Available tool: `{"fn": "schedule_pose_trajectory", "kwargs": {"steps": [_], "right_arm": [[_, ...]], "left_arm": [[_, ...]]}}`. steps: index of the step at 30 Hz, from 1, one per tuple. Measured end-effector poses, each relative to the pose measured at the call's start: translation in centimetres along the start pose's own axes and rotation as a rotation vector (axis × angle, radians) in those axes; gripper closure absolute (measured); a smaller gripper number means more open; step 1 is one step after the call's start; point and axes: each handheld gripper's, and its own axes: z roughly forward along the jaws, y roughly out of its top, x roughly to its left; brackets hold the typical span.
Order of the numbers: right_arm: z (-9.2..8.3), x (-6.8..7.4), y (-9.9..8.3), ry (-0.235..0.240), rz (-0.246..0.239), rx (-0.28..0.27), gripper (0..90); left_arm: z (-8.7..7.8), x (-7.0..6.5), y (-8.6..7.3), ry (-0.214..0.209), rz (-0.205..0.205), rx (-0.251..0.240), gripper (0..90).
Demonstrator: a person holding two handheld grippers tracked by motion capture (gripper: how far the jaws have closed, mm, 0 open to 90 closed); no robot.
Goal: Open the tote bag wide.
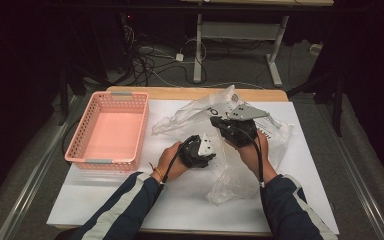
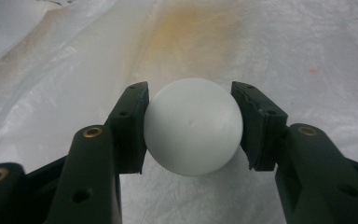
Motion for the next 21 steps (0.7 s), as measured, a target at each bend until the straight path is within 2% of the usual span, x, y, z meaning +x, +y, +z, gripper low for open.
{"fn": "schedule_pose_trajectory", "kwargs": {"steps": [2,3,7,9,12,16,19,21], "right_arm": [[0.1,0.0,-0.1,0.000,0.002,0.004,90.0],[0.1,0.0,-0.1,-0.001,0.003,0.006,90.0],[0.0,-0.2,-0.1,-0.004,0.003,0.004,90.0],[0.0,-0.2,-0.2,-0.004,0.005,0.008,90.0],[-0.1,-0.3,-0.3,-0.006,-0.002,0.014,90.0],[-0.3,-0.5,-0.4,-0.003,0.000,0.017,90.0],[-0.4,-0.5,-0.5,0.000,-0.003,0.025,90.0],[-0.6,-0.6,-0.5,-0.001,-0.004,0.026,90.0]], "left_arm": [[0.0,0.0,0.0,-0.013,-0.013,-0.015,46.2],[-0.1,0.0,0.0,-0.010,-0.028,-0.027,41.7],[-1.3,-0.4,0.1,0.052,-0.037,-0.081,28.9],[-2.1,-0.7,0.2,0.061,-0.030,-0.096,27.0],[-3.8,-1.1,0.1,0.077,-0.001,-0.123,26.7],[-7.2,-1.9,-0.7,0.115,0.047,-0.160,26.8],[-9.5,-2.1,-1.8,0.164,0.050,-0.199,26.7],[-11.0,-1.7,-2.5,0.211,0.029,-0.217,26.6]]}}
